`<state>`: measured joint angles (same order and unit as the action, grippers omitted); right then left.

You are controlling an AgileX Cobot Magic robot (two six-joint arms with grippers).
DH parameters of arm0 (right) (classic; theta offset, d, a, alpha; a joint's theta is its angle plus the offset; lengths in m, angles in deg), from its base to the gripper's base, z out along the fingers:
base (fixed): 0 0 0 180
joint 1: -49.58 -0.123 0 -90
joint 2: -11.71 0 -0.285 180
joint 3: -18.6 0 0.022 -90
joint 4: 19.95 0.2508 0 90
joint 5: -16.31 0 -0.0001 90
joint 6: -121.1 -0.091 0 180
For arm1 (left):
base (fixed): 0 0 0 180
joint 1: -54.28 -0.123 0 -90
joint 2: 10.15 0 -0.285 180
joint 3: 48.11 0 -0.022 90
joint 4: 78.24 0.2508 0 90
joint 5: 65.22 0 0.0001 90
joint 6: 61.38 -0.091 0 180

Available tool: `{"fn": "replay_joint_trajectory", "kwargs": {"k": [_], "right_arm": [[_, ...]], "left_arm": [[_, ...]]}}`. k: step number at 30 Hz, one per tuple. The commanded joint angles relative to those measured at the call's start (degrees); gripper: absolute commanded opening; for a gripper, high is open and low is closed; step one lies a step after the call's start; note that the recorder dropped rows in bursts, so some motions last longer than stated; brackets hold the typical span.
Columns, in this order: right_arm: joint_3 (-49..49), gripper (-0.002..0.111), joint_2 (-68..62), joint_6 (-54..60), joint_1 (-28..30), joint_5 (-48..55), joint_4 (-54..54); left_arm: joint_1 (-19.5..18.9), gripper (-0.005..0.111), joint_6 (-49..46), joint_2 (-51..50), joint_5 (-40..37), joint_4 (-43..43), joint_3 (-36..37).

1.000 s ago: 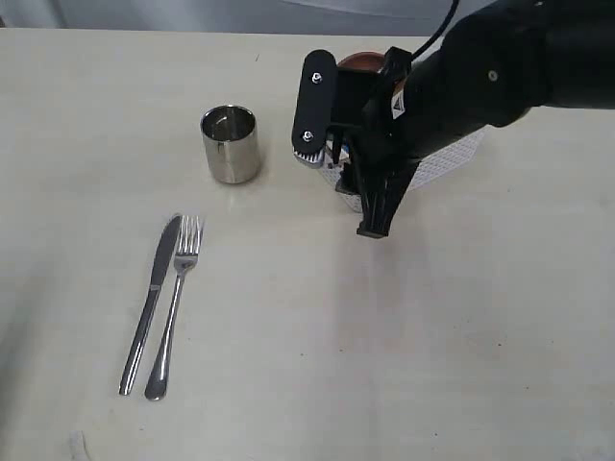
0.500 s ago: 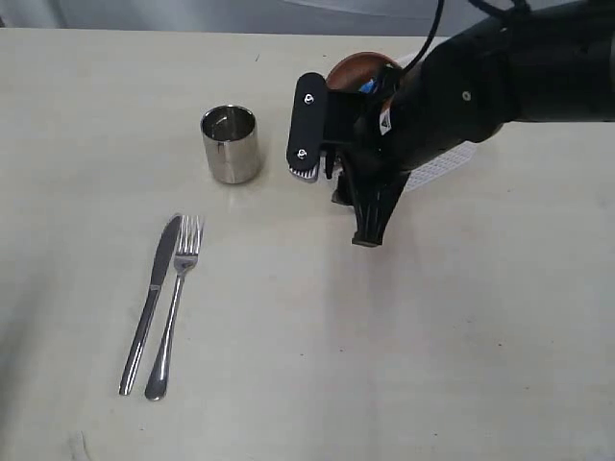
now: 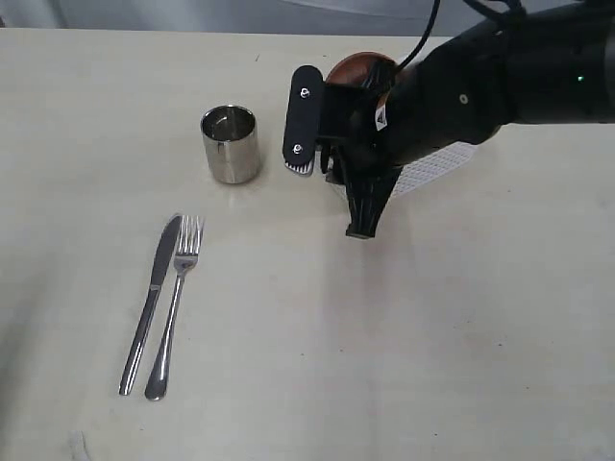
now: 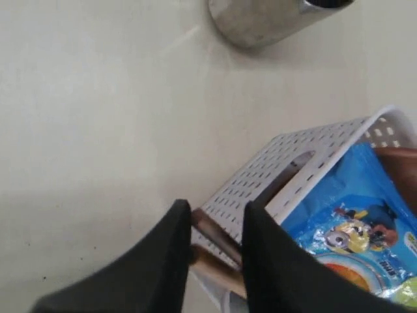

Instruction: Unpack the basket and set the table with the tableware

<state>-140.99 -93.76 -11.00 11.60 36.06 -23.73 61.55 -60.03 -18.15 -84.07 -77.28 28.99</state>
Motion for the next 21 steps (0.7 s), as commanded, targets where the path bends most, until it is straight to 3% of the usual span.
{"fn": "replay_joint_trajectory", "kwargs": {"k": [1, 3, 21], "right_arm": [[0.27, 0.007, -0.03, 0.13, -0.16, -0.16, -0.77], [0.27, -0.001, -0.03, 0.13, -0.16, -0.16, -0.77], [0.27, -0.001, 12.57, 0.13, -0.16, -1.2, -0.77]], "left_arm": [[0.39, 0.0, 0.04, 0.21, 0.32, 0.25, 0.11], [0.39, 0.0, 0.04, 0.21, 0.32, 0.25, 0.11], [0.39, 0.0, -0.06, 0.21, 0.32, 0.25, 0.11]]}}
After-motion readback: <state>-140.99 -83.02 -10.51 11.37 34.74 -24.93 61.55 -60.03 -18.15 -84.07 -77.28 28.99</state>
